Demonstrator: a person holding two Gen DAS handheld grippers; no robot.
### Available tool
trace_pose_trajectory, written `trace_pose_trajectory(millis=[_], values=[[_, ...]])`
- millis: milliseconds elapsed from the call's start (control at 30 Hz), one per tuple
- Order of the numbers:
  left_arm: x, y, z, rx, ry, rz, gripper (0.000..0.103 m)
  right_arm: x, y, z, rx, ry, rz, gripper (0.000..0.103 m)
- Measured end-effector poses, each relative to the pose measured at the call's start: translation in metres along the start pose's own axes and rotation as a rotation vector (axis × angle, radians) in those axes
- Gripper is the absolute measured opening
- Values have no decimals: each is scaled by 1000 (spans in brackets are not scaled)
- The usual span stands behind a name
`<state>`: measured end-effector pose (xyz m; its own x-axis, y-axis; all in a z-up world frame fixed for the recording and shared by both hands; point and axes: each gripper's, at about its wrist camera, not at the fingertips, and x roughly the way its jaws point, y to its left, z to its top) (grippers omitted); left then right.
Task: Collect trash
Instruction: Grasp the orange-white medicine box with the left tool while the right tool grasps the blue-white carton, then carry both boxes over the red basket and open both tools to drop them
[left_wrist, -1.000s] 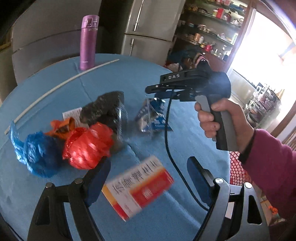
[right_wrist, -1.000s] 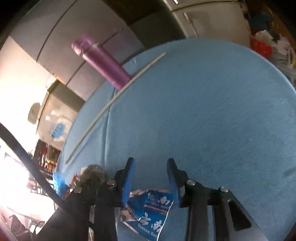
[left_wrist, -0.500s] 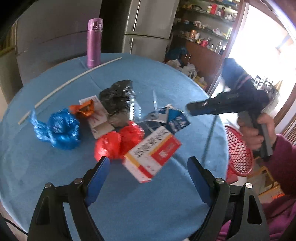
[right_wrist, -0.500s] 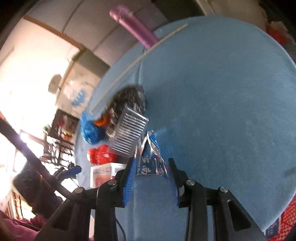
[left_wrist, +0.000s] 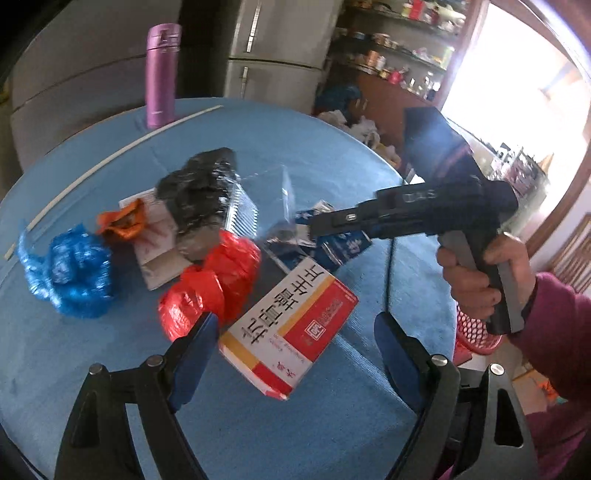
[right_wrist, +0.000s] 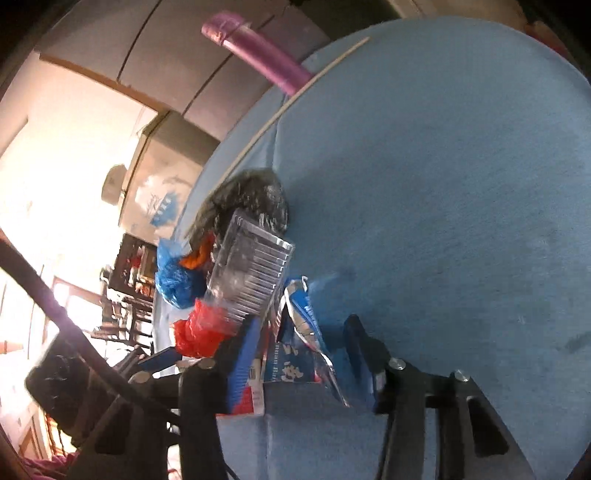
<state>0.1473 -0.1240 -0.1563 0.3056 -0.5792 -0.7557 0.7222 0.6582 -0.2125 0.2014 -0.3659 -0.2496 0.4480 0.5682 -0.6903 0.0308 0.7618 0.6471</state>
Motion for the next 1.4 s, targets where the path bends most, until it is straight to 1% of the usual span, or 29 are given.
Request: trace_pose_trajectory(millis=[67, 100, 167, 200, 233, 300, 367, 467, 500, 533, 633, 800, 900, 1000, 1067, 1167, 1267, 1400], values=[[3, 0, -1, 1, 4, -1, 86, 0, 2, -2, 0, -7, 15, 25], [4, 1, -2, -6, 6, -5, 86, -3, 5, -5, -11, -22, 16, 24], [6, 3, -6, -25, 9, -15, 75, -9, 9, -11, -24, -46, 1, 23], [8, 4, -7, -32, 18, -25, 63, -13, 11, -14, -24, -61, 2, 23], [10, 4, -10, -43, 31, -41, 61, -18, 11, -17, -22, -79, -3, 23], [8, 1, -11, -45, 20, -31, 61, -30, 7, -23, 3, -113, -12, 23], [9, -3, -13, -44, 37, -30, 61, -42, -1, -30, 53, -146, -1, 23], [10, -10, -14, -28, 34, -11, 61, -62, -8, -42, 91, -190, 16, 23], [11, -11, -15, -27, 35, -1, 60, -69, -10, -45, 98, -201, 19, 23], [12, -12, -15, -30, 35, 5, 54, -77, -11, -50, 107, -220, 23, 23], [12, -15, -16, -64, 23, 11, 54, -103, -12, -63, 116, -276, 19, 23], [7, -28, -14, -86, 0, 13, 53, -138, -14, -82, 129, -333, 6, 23], [10, -49, -4, -53, -3, -8, 50, -160, -24, -99, 148, -359, -2, 23], [16, -73, 7, 5, 1, -43, 50, -181, -35, -114, 162, -388, -47, 23], [22, -91, 15, 50, 6, -65, 50, -197, -46, -127, 189, -409, -56, 23], [36, -116, 24, 118, 15, -63, 50, -218, -62, -148, 234, -446, -90, 23], [43, -126, 29, 108, 33, -104, 49, -237, -82, -168, 294, -482, -111, 23], [48, -151, 42, 179, 33, -127, 49, -256, -102, -187, 341, -506, -153, 23]])
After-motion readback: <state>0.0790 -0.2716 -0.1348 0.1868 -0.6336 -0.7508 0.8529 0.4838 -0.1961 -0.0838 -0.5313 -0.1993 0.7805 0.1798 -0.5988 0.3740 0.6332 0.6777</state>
